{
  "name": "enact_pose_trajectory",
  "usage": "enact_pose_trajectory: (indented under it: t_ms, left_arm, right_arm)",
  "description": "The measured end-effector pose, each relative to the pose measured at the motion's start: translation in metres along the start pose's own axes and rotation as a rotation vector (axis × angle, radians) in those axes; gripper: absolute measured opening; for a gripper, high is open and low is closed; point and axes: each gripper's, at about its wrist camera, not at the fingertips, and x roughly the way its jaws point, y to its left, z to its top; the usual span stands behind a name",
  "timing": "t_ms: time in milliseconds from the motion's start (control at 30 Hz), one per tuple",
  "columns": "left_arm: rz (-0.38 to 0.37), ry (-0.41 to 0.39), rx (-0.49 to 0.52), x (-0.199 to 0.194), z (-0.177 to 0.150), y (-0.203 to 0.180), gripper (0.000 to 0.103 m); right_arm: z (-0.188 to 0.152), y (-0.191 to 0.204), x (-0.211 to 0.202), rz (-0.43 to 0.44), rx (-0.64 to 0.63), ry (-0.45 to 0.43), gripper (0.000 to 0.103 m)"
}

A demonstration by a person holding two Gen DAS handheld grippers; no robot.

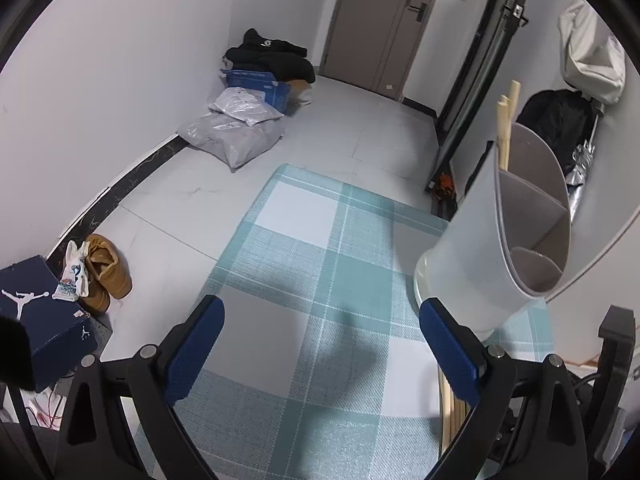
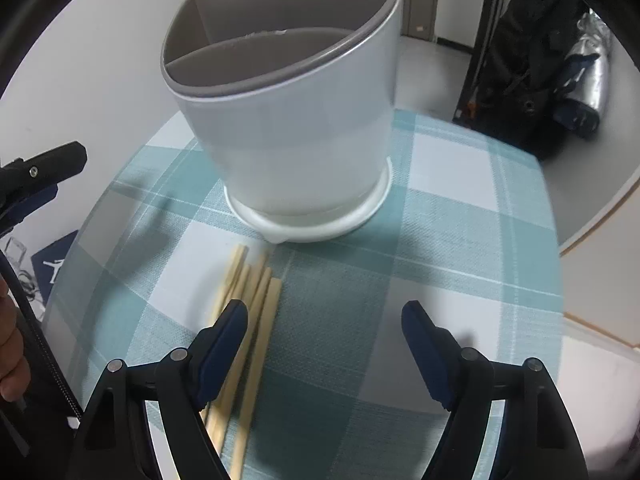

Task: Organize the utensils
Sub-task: 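Lower the right gripper onto the remaining wooden chopsticks beside the holder, then close the right gripper on one chopstick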

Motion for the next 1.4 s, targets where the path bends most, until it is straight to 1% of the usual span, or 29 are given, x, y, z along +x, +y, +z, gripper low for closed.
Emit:
enact_pose_trajectory:
  t_ms: [67, 133, 167, 200, 267, 300, 467, 633, 767, 833, 900, 967, 1033, 1133, 1167, 1300, 1400]
  left_arm:
    - [0.004, 0.004, -0.016, 0.002, 0.002, 0.003, 0.096]
    - [0.001, 0.014, -0.035, 0.003, 0.002, 0.006, 0.096]
    - [-0.001, 0.017, -0.044, 0.003, 0.003, 0.008, 0.096]
    - [-0.004, 0.018, -0.053, 0.003, 0.003, 0.01, 0.096]
    - [-0.004, 0.016, -0.067, 0.003, 0.003, 0.012, 0.096]
    - [-0.002, 0.015, -0.07, 0.002, 0.003, 0.013, 0.096]
    - [-0.006, 0.014, -0.077, 0.002, 0.004, 0.014, 0.096]
    - [-0.007, 0.017, -0.086, 0.001, 0.003, 0.015, 0.096]
    - [-0.009, 0.014, -0.096, 0.0, 0.003, 0.018, 0.096]
    - [-0.011, 0.012, -0.093, -0.001, 0.003, 0.018, 0.096]
    - [-0.014, 0.013, -0.088, -0.001, 0.003, 0.018, 0.096]
    - [-0.017, 0.016, -0.078, -0.001, 0.002, 0.017, 0.096]
    - [-0.02, 0.022, -0.07, 0.0, 0.002, 0.017, 0.096]
    - [-0.042, 0.038, -0.058, 0.002, 0.0, 0.016, 0.096]
    - [-0.05, 0.048, -0.052, 0.004, -0.001, 0.015, 0.096]
    - [-0.069, 0.061, -0.019, 0.006, -0.009, 0.008, 0.096]
    - [-0.082, 0.094, 0.033, 0.01, -0.015, -0.003, 0.096]
  right_arm:
    - [0.0, 0.005, 0.001, -0.042, -0.022, 0.01, 0.078]
    - [-0.001, 0.008, 0.002, -0.064, -0.043, 0.023, 0.077]
    - [-0.002, 0.009, 0.003, -0.067, -0.042, 0.029, 0.071]
    - [-0.003, 0.008, 0.001, -0.051, -0.028, 0.027, 0.062]
    - [-0.004, 0.006, 0.001, -0.038, -0.006, 0.035, 0.057]
    - [-0.003, 0.006, 0.001, -0.038, 0.0, 0.032, 0.048]
    - [-0.003, 0.013, -0.004, -0.047, -0.04, 0.034, 0.036]
    - [-0.001, 0.019, -0.003, -0.036, -0.043, 0.059, 0.036]
    - [0.001, 0.021, -0.003, -0.046, -0.065, 0.072, 0.036]
    - [0.004, 0.026, 0.002, -0.05, -0.079, 0.099, 0.033]
    - [0.002, 0.032, 0.0, -0.061, -0.09, 0.103, 0.032]
    - [0.004, 0.033, 0.001, -0.049, -0.091, 0.108, 0.028]
    - [0.008, 0.035, 0.002, -0.043, -0.089, 0.107, 0.026]
    - [0.012, 0.038, 0.004, -0.023, -0.1, 0.099, 0.015]
    - [0.011, 0.038, 0.004, -0.014, -0.098, 0.097, 0.009]
    - [0.011, 0.028, 0.002, 0.027, -0.057, 0.081, 0.006]
    - [0.008, 0.012, -0.009, 0.06, -0.013, 0.033, 0.005]
